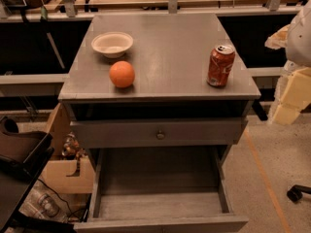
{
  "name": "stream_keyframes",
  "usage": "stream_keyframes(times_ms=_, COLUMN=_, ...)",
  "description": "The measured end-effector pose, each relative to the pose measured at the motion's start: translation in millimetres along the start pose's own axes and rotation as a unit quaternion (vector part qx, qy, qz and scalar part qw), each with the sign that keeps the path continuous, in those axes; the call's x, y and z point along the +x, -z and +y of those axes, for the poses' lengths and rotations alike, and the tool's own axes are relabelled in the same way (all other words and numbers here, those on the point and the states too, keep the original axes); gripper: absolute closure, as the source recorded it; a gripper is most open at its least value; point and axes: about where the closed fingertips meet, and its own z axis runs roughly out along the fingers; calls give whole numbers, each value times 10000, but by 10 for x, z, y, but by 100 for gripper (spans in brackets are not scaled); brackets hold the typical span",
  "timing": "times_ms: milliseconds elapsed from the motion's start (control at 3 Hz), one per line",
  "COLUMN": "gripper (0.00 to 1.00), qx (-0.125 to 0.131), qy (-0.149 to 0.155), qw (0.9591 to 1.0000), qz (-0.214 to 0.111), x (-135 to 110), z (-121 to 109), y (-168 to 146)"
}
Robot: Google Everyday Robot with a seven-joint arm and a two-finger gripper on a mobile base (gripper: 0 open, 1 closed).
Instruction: Place coke can into paper bowl
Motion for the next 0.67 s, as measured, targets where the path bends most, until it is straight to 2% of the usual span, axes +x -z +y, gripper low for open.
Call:
stream_keyframes(times_ms=333, gripper=0, qx=1, qy=0, qw=10000, qz=0, x=0, z=0, y=0)
stream_keyframes(times_ms=667, gripper=0, qx=82, qy=-140, qw=9998, qz=-153, x=-50, z=-66, y=-34)
